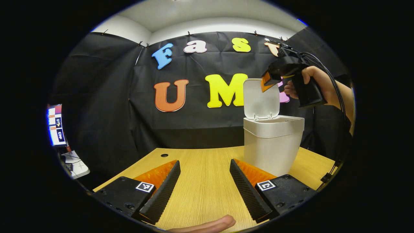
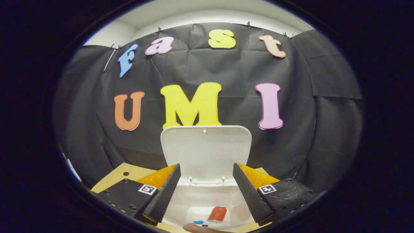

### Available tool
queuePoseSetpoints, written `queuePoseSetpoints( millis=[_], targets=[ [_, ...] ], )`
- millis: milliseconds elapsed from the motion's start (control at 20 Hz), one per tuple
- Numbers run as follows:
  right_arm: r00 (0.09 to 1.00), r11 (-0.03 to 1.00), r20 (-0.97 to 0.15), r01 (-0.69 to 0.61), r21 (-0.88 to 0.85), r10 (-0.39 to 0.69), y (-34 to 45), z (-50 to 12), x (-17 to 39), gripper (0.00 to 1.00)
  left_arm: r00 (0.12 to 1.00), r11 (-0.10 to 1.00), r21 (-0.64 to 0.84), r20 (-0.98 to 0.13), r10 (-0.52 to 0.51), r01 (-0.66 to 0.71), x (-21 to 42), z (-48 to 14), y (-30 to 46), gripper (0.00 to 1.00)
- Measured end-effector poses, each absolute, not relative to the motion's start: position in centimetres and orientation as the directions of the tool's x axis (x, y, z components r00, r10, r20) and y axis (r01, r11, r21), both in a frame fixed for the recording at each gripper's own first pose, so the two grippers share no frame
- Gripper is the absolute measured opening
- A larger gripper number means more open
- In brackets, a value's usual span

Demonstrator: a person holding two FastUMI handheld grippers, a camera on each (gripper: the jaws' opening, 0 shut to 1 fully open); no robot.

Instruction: Press the lid of the desktop garbage bin to open it, pick up the crumpled paper on the desktop and throw it into the bin, then pick up the pop can on the desktop and drop it into the bin, and finally close the garbage bin lid.

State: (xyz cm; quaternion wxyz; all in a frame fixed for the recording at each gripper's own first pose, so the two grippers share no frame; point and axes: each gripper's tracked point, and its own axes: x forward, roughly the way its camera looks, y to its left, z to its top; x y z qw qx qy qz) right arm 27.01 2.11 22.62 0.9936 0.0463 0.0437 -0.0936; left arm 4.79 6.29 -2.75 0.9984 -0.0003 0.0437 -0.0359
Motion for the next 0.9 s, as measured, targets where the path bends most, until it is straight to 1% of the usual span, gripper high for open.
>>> queuePoseSetpoints(
  millis=[150,300,400,500,650,700,800,900],
  targets=[
    [0.984,0.981,-0.028,0.175,0.086,-0.173,2.1,26.8,26.8,0.97,0.994,0.997,-0.001,-0.077,-0.072,0.072,5.4,-2.6,6.7,0.99],
    [0.982,0.981,0.048,0.176,0.085,-0.181,1.5,30.5,27.5,0.98,0.992,0.997,-0.011,-0.102,-0.075,0.074,6.3,-3.6,6.9,0.99],
    [0.982,0.982,0.080,0.161,0.095,-0.169,1.6,31.5,28.8,0.97,0.993,0.998,-0.036,-0.099,-0.058,0.055,6.8,-3.4,7.5,0.99],
    [0.983,0.980,0.083,0.156,0.123,-0.167,1.6,31.3,30.7,0.96,0.996,0.998,-0.047,-0.084,-0.038,0.034,7.0,-3.2,8.2,0.99],
    [0.988,0.976,0.018,0.151,0.158,-0.156,1.9,28.9,33.5,0.97,0.995,0.997,-0.034,-0.080,-0.065,0.063,6.7,-3.3,7.2,0.99],
    [0.988,0.978,0.006,0.153,0.140,-0.156,1.8,28.3,34.0,0.97,0.995,0.997,-0.027,-0.072,-0.074,0.072,6.6,-3.1,7.1,0.99],
    [0.984,0.982,0.028,0.172,0.076,-0.174,1.2,28.3,34.4,0.97,0.995,0.997,-0.015,-0.060,-0.080,0.080,6.5,-2.8,7.3,0.99],
    [0.985,0.981,0.019,0.167,0.093,-0.170,1.1,28.3,33.9,0.97,0.995,0.996,-0.002,-0.057,-0.085,0.085,6.4,-3.0,7.3,0.99]
  ],
)
